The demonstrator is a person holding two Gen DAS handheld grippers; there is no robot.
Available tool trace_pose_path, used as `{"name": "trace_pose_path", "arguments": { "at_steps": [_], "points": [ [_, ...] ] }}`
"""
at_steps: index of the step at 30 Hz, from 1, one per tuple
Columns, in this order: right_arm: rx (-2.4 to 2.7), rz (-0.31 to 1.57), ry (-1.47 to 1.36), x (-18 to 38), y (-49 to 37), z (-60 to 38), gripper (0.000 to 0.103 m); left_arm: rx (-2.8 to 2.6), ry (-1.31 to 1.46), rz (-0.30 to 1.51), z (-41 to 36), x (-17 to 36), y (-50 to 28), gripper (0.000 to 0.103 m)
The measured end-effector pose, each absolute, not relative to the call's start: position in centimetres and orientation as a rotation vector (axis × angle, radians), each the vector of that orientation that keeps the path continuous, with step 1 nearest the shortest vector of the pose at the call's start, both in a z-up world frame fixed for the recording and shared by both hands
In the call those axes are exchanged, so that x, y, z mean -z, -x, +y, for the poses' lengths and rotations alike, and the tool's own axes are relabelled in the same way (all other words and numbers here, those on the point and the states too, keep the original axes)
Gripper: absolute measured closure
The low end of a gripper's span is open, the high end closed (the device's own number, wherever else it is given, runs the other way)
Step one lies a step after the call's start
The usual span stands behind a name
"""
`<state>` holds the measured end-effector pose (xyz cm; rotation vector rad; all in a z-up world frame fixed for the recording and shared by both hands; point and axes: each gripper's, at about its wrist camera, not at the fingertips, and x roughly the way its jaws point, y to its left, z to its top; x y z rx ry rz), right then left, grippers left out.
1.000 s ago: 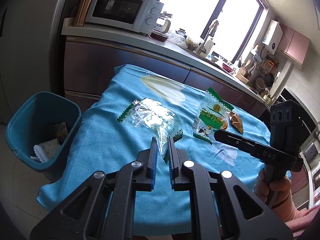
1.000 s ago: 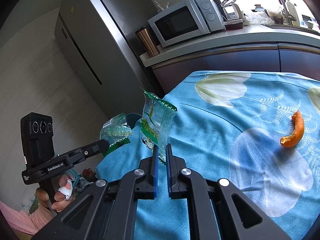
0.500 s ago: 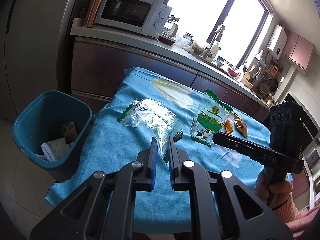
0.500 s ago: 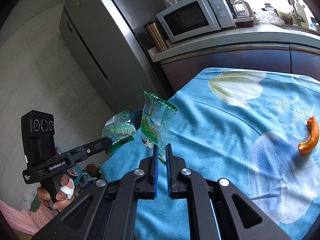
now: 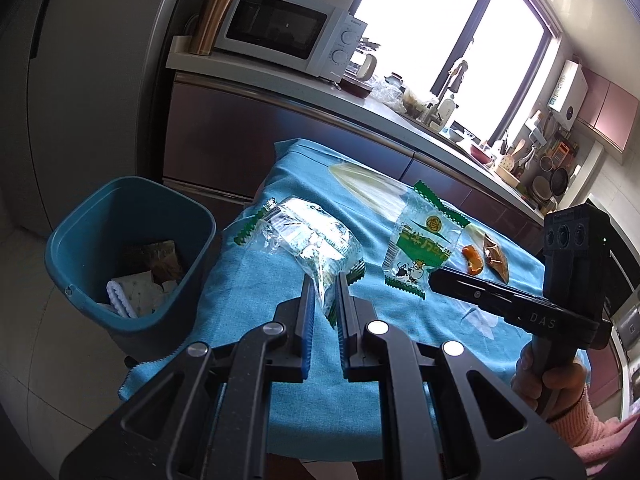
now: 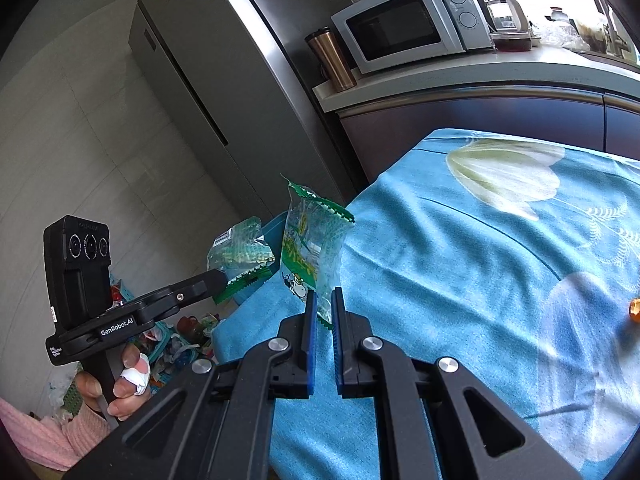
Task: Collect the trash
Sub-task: 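Carry the clear and green wrappers over to the teal bin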
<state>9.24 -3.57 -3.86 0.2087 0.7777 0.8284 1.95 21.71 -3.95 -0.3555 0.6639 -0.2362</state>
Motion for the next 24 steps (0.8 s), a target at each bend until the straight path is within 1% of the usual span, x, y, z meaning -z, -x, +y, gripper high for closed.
{"name": "trace_pose_path", "arguments": {
  "at_steps": [24],
  "points": [
    [-0.888,0.811,-0.169,3.9,-10.8,0.8,0.097,0.157,0.379,0.655,25.0,4.6,-2.1,0.092]
  ]
}}
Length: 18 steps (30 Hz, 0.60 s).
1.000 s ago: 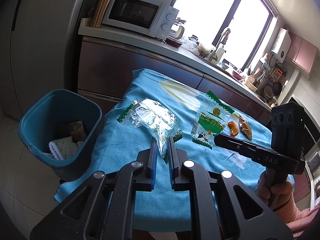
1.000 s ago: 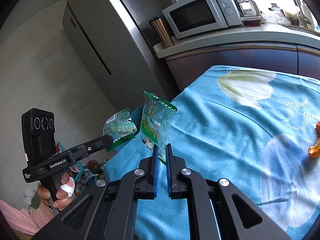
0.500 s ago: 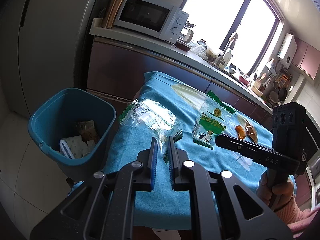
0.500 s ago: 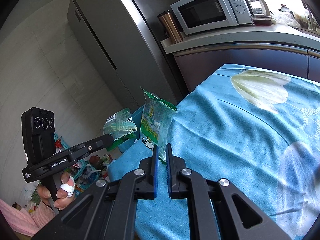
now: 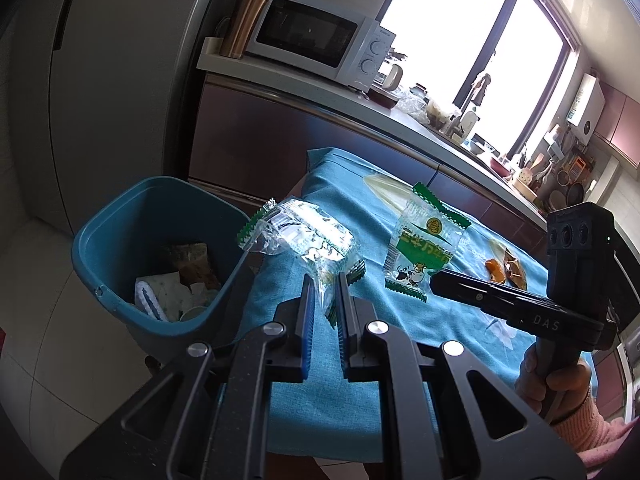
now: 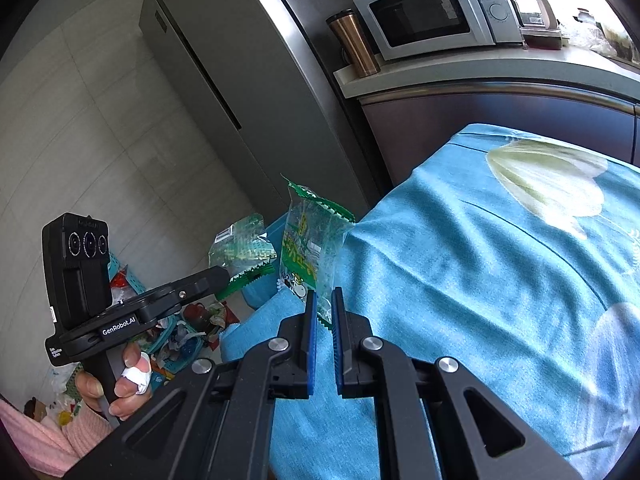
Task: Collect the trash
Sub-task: 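Carry the clear and green wrappers over to the teal bin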
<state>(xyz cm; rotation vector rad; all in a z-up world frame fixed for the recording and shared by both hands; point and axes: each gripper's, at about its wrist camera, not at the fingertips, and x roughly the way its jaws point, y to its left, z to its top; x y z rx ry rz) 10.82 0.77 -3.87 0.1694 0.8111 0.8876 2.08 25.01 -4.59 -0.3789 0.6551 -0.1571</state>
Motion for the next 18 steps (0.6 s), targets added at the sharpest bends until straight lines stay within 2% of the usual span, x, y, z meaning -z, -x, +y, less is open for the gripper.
{"name": "trace_pose_path", "arguments": {
  "at_steps": [18],
  "points": [
    [-0.938,0.832,-0.149,3.7,-11.9,3.8,0.097,0.119,0.39,0.655,26.6,5.0,-2.5,0.092]
  ]
}}
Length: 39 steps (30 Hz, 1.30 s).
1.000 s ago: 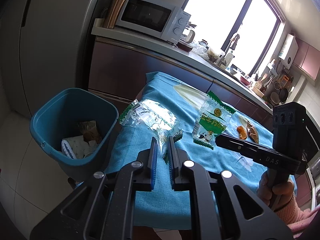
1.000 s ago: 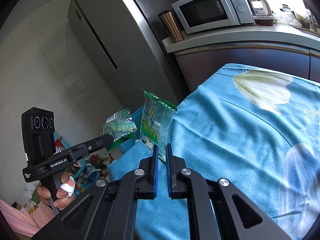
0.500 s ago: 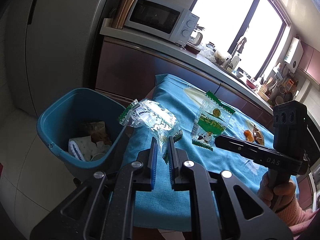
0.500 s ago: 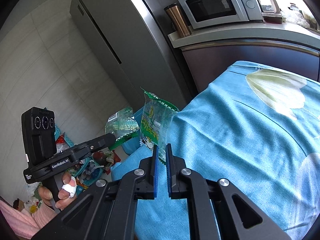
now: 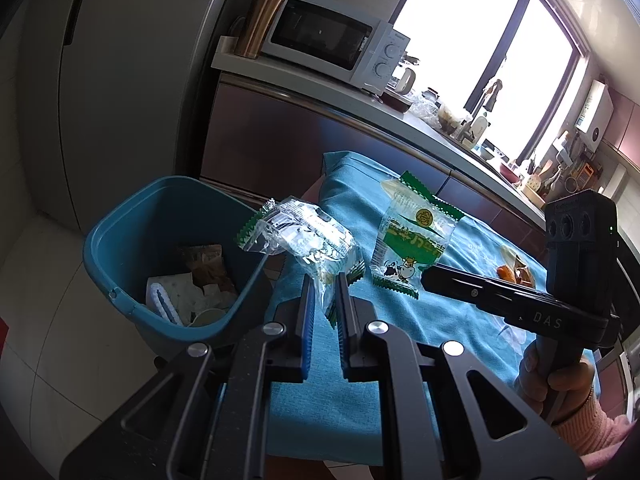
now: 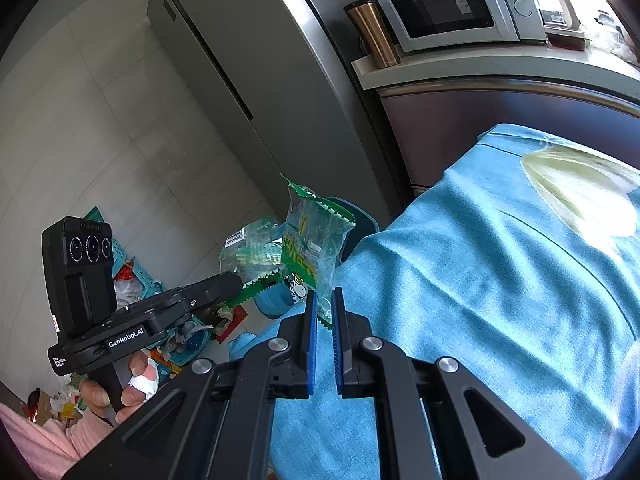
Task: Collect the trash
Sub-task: 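Carry the clear and green wrappers over to the teal bin, then open both tools to drop the wrappers into the bin and withdraw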
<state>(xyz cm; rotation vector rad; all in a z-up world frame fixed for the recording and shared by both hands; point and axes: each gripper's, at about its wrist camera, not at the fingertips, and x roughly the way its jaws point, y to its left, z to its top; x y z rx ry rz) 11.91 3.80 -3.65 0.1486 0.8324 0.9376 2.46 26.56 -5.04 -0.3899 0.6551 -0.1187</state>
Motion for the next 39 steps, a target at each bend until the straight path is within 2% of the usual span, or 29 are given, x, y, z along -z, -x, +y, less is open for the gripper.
{"name": "trace_pose_path", "arguments": {
  "at_steps": [39],
  "points": [
    [-0.947,0.904,-0.024,4.5,-14.9,11.5,0.097,-0.031,0.441,0.703,32.2,8.2,-4.3,0.092]
  ]
}}
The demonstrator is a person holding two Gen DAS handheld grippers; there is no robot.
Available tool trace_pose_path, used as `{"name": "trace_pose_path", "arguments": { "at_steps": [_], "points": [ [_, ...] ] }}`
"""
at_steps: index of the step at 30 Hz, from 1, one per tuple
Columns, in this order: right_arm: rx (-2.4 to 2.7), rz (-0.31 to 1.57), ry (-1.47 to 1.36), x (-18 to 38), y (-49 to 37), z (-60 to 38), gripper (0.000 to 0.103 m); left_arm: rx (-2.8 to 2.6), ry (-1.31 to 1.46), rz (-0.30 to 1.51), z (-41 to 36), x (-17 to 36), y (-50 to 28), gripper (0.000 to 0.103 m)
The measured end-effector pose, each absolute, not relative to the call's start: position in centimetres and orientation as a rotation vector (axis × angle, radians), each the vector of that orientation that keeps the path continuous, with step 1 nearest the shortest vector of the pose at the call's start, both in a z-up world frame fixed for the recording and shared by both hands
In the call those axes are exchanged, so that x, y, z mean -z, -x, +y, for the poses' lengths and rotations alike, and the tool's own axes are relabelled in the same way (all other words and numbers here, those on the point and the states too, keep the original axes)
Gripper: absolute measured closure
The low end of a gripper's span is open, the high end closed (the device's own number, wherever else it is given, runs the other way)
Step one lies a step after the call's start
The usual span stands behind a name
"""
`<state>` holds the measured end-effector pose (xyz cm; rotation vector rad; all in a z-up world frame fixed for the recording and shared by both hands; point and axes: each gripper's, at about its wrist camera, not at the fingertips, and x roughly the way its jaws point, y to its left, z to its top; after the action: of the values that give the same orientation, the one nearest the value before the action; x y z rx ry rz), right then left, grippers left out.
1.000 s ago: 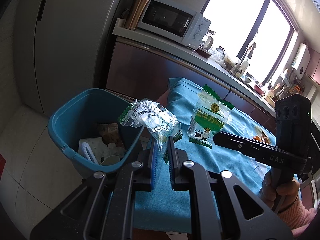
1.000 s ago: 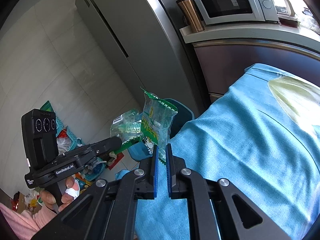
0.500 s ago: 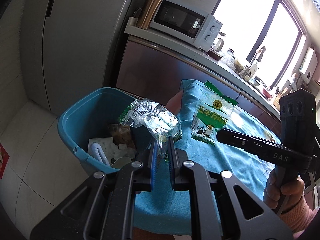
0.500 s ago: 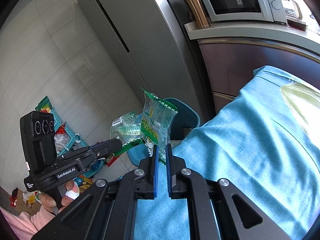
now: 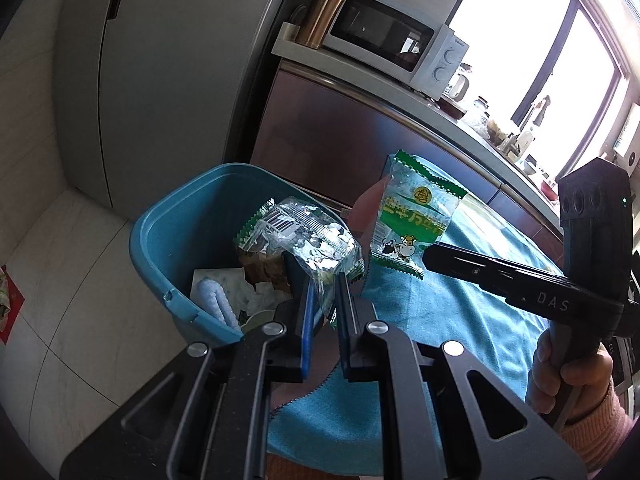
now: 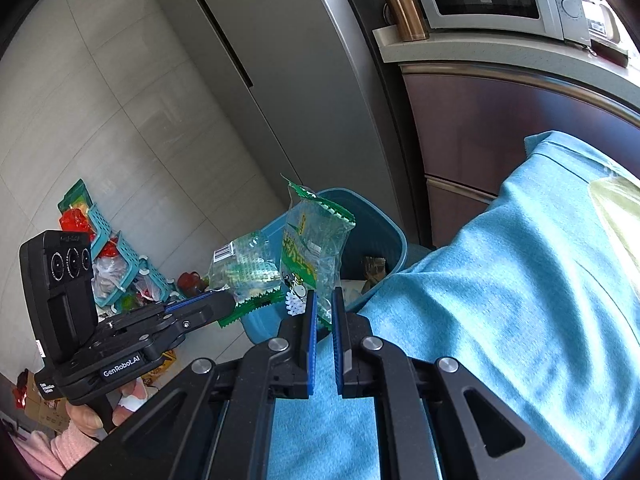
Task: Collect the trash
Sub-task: 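Open both tools to drop the wrappers into the bin and withdraw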
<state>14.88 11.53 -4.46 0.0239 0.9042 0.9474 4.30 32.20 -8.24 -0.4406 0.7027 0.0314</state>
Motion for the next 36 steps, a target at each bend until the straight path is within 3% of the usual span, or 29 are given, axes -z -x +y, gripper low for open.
{"name": "trace_pose_path", "arguments": {
  "at_steps": [24,36],
  "points": [
    [-0.89,1.033,0.015,8.0,-17.3,16.9,0.094,-0.092,0.472,0.769,33.7,11.9,-7.2,0.092],
    [-0.888,1.039,0.005,8.2,-17.8,16.7,0.092,-0.12,0.502,0.806,33.8,14.1,-8.3,0.087]
  ]
}}
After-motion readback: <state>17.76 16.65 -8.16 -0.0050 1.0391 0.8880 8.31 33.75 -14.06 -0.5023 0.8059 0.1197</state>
